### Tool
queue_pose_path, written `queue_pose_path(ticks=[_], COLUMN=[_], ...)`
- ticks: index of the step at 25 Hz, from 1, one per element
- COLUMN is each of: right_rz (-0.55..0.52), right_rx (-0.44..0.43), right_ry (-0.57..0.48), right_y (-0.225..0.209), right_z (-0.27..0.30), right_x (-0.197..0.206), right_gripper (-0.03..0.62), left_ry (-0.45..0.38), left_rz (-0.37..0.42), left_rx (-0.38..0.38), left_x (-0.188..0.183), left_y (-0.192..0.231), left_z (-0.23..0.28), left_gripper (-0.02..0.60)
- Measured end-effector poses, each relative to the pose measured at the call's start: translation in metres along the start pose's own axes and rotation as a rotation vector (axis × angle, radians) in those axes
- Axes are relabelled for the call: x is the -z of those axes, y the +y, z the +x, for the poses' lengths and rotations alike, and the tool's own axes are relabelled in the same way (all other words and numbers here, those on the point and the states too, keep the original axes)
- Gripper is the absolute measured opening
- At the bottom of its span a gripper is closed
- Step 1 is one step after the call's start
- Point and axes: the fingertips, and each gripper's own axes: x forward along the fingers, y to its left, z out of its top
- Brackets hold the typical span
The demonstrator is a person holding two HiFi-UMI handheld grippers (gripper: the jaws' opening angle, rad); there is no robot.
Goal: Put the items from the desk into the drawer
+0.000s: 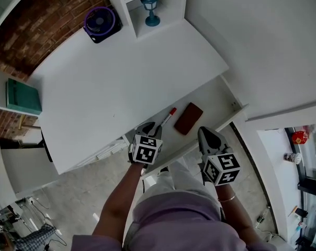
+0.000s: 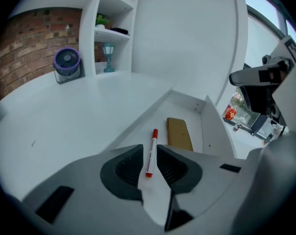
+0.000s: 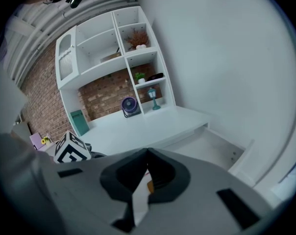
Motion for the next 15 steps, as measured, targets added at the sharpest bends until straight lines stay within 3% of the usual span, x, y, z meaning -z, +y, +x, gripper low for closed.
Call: queue_pose_path(ticks=[15], right_rz=[-0.053], right_rx=[-0.065], right_ry=[-0.018], right_y=[0.037], right_z=[0.003], right_x=[-0.008], right_gripper=[0.003], left_ry=[-0.16], left_rz=[-0.115], left_rx=[-0.081], left_x=[-0.02], left_y=[0.032], left_z=[-0.076], left_gripper=[0.059])
